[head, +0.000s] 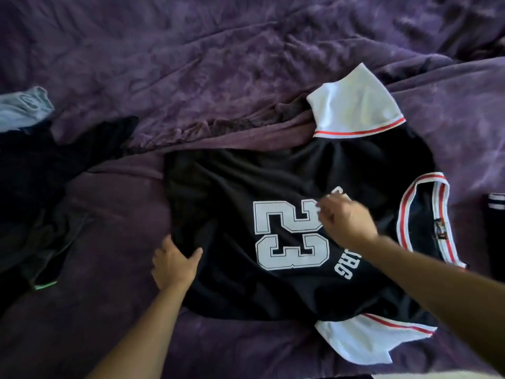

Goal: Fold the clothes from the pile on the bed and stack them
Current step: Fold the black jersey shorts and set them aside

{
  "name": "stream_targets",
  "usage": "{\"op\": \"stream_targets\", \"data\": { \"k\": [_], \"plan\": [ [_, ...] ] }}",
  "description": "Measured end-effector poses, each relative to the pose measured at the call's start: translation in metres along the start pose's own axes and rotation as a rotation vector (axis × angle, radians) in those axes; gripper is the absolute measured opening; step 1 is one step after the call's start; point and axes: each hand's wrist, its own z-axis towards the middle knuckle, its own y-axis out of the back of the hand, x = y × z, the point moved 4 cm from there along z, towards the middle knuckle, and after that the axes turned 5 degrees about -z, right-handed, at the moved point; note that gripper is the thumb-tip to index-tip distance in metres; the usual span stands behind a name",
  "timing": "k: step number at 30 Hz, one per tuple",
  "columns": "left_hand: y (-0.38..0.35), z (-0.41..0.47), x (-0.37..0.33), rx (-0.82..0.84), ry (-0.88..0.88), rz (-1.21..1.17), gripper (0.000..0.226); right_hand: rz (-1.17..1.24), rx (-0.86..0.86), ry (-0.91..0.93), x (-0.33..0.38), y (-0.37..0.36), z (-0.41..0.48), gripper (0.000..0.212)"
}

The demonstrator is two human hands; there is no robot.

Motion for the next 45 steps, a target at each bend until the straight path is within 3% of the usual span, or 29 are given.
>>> {"op": "stream_targets", "data": {
  "k": [3, 6, 8, 11, 15, 18, 20, 22, 25, 29, 31, 33, 36, 38, 41, 43, 45],
  "plan": [
    [-0.031, -0.029, 0.057, 0.125, 0.180, -0.215, 0.088, 0.042, 0.192, 0.164, 0.021, -0.059, -0.086, 0.013],
    [-0.048, -0.047, 0.079, 0.182, 0.154, -0.331, 0.051, -0.219, 0.508, 0.261, 0.018, -0.111, -0.152, 0.051],
    [-0.048, -0.062, 0.078, 0.207, 0.128, -0.461, 0.021, -0.428, 0.593, 0.243, 0.002, -0.123, -0.181, 0.075],
    [-0.036, -0.072, 0.067, 0.146, 0.079, -0.676, 0.016, -0.512, 0.458, 0.095, -0.018, -0.106, -0.194, 0.078],
    [-0.023, -0.070, 0.076, 0.078, 0.133, -0.899, 0.025, -0.350, 0.219, -0.180, -0.058, -0.071, -0.201, 0.063],
    [-0.020, -0.076, 0.099, 0.019, 0.128, -0.666, 0.050, -0.183, 0.039, -0.316, -0.079, -0.045, -0.212, 0.047],
    [-0.015, -0.088, 0.114, -0.039, 0.107, -0.459, 0.058, -0.176, 0.025, -0.315, -0.078, -0.039, -0.229, 0.036],
    [-0.010, -0.104, 0.129, -0.061, 0.086, -0.331, 0.061, -0.270, 0.148, -0.325, -0.069, -0.042, -0.254, 0.031],
    [-0.005, -0.122, 0.140, -0.091, 0.017, -0.131, 0.067, -0.408, 0.467, -0.273, -0.053, -0.057, -0.293, 0.032],
    [-0.017, -0.142, 0.129, -0.104, -0.234, 0.192, 0.046, -0.341, 0.710, -0.202, -0.035, -0.049, -0.288, 0.040],
    [-0.034, -0.149, 0.117, -0.033, -0.358, 0.273, 0.033, -0.277, 0.608, -0.172, -0.032, -0.034, -0.255, 0.033],
    [-0.054, -0.153, 0.106, 0.042, -0.458, 0.325, 0.029, -0.084, 0.330, -0.210, -0.033, -0.013, -0.214, 0.026],
    [-0.083, -0.150, 0.096, 0.104, -0.575, 0.427, 0.039, 0.116, -0.127, -0.359, -0.052, 0.014, -0.179, 0.023],
    [-0.098, -0.143, 0.100, 0.116, -0.594, 0.501, 0.050, 0.156, -0.134, -0.368, -0.061, 0.007, -0.180, 0.047],
    [-0.116, -0.133, 0.113, 0.107, -0.594, 0.539, 0.054, -0.028, 0.180, -0.321, -0.067, -0.039, -0.202, 0.109],
    [-0.124, -0.129, 0.118, 0.055, -0.622, 0.531, 0.050, -0.056, 0.236, -0.388, -0.077, -0.065, -0.211, 0.125],
    [-0.128, -0.127, 0.118, -0.015, -0.657, 0.558, 0.042, -0.022, 0.187, -0.543, -0.087, -0.078, -0.208, 0.128]
  ]
}}
